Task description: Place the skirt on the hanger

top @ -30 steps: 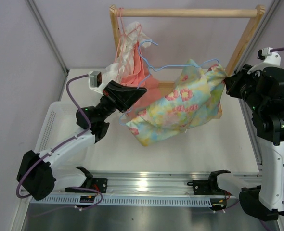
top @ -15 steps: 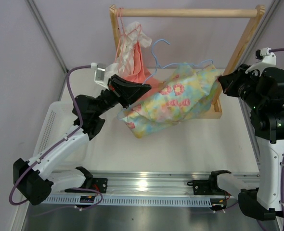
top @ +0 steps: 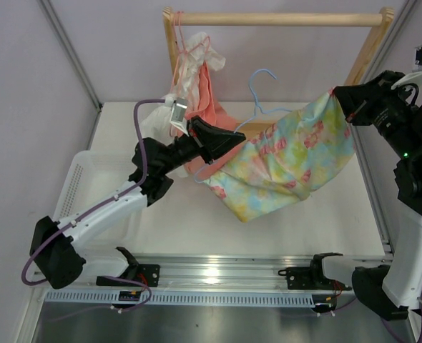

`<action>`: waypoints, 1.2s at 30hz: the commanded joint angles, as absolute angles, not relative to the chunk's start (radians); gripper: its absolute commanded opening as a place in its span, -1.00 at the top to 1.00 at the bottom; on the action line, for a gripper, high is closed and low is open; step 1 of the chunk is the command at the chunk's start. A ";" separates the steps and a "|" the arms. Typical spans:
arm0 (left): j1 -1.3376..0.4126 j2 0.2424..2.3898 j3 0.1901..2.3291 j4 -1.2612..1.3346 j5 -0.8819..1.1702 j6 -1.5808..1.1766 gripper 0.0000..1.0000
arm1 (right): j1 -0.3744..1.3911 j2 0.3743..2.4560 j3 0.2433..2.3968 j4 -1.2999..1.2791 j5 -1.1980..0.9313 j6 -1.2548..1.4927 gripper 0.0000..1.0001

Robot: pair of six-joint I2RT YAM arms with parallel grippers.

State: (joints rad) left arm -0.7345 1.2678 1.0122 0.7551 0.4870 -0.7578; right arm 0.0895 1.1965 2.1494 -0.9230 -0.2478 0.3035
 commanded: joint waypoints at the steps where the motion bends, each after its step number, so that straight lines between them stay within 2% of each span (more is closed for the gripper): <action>1: -0.733 1.181 1.068 0.831 0.367 -0.718 1.00 | 0.086 1.169 2.079 -0.959 -0.210 0.279 1.00; 3: -0.718 1.186 1.089 0.831 0.348 -0.741 1.00 | 0.084 1.119 1.979 -0.925 -0.196 0.288 1.00; 4: -0.713 1.202 1.107 0.825 0.401 -0.779 1.00 | 0.086 1.102 1.914 -0.920 -0.184 0.282 1.00; 7: -0.718 1.230 1.111 0.951 0.445 -0.912 1.00 | 0.086 1.117 1.847 -0.953 -0.109 0.264 1.00; 9: -0.718 1.220 1.115 0.934 0.454 -0.923 1.00 | 0.083 1.100 1.800 -0.908 -0.060 0.262 1.00; 17: -0.721 1.138 1.187 0.629 0.428 -0.744 1.00 | 0.025 1.124 1.750 -0.897 -0.017 0.264 0.93; 20: -0.721 1.167 1.282 0.444 0.452 -0.689 1.00 | -0.043 1.092 1.724 -0.836 -0.148 0.275 0.92; 23: -0.722 1.186 1.278 0.414 0.463 -0.683 1.00 | -0.043 1.098 1.762 -0.810 -0.181 0.293 0.88; 26: -0.724 1.166 1.233 0.498 0.462 -0.709 1.00 | -0.043 1.149 1.799 -0.864 -0.166 0.265 0.91; 29: -0.724 1.183 1.270 0.485 0.489 -0.723 1.00 | -0.043 1.132 1.726 -0.821 -0.169 0.271 0.72; 31: -0.730 1.215 1.307 0.413 0.502 -0.701 1.00 | -0.043 1.121 1.717 -0.807 -0.198 0.273 0.72; 34: -0.732 1.216 1.293 0.438 0.488 -0.703 1.00 | -0.043 1.135 1.735 -0.814 -0.195 0.258 0.48; 35: -0.732 1.219 1.296 0.437 0.479 -0.701 1.00 | -0.043 1.141 1.749 -0.836 -0.181 0.256 0.18; 36: -0.735 1.223 1.298 0.436 0.468 -0.700 1.00 | -0.043 1.144 1.749 -0.838 -0.181 0.253 0.06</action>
